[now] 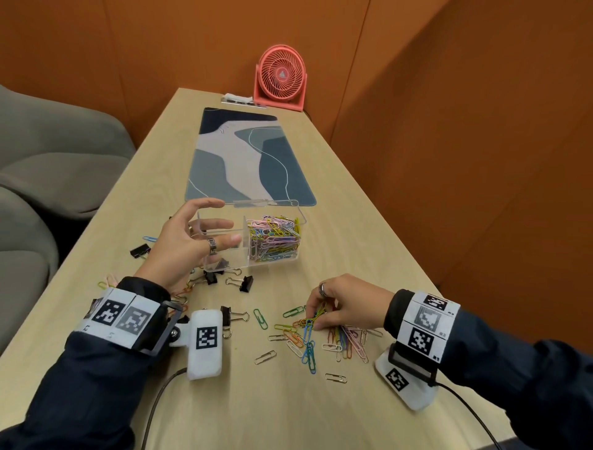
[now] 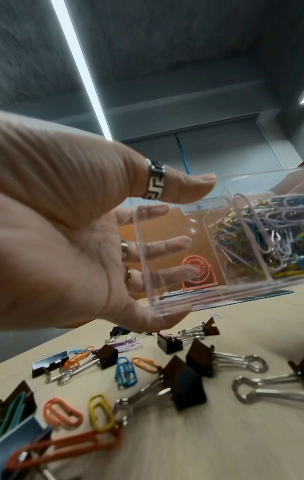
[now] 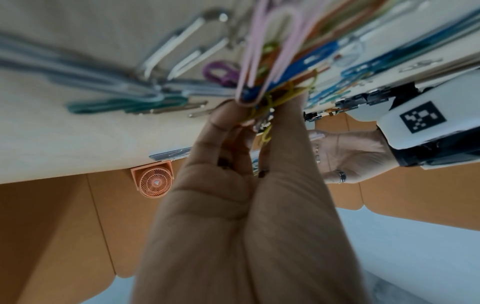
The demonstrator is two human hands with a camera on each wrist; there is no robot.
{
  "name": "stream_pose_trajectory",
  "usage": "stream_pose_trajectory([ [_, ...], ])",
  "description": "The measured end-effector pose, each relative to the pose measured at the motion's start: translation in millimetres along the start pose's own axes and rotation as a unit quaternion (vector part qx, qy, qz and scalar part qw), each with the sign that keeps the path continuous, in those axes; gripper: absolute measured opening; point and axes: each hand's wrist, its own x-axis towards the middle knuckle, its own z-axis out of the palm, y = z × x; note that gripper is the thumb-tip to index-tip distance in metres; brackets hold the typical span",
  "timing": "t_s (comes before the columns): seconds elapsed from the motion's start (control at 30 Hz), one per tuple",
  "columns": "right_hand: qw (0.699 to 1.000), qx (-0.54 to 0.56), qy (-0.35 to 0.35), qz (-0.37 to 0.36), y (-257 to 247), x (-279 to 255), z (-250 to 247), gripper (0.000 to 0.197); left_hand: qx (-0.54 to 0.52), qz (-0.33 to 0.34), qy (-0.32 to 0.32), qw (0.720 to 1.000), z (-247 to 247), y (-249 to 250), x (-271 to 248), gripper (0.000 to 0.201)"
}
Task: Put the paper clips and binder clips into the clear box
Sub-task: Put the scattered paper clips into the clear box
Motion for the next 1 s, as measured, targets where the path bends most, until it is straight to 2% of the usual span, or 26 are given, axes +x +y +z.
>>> stream_pose_trajectory([
  [0.13,1.0,-0.004,0.014,0.002,3,1,-2,0.014,-0.002,0.005,-0.004,1.0,1,0,0,0.054],
  [0.4,0.996,0.061,0.058,0.012,10,-1,-23,0.01,-0.01,0.004,-0.009,1.0,1,-2,1,0.056],
  [0.63,0.97,0.089,0.217,-0.061,-26,5,-83,0.01,-0.009,0.001,-0.021,1.0,2,-5,2,0.055],
  [0.7,0.963,0.082,0.243,-0.086,-39,13,-93,0.009,-0.011,0.001,-0.025,1.0,2,-5,1,0.056],
  [0.87,0.96,0.039,0.254,-0.111,-57,38,-85,0.009,-0.014,-0.001,-0.038,0.999,2,-5,1,0.058],
  [1.0,0.962,0.001,0.257,-0.094,-56,48,-70,0.012,-0.009,0.001,-0.046,0.999,2,-8,3,0.065],
])
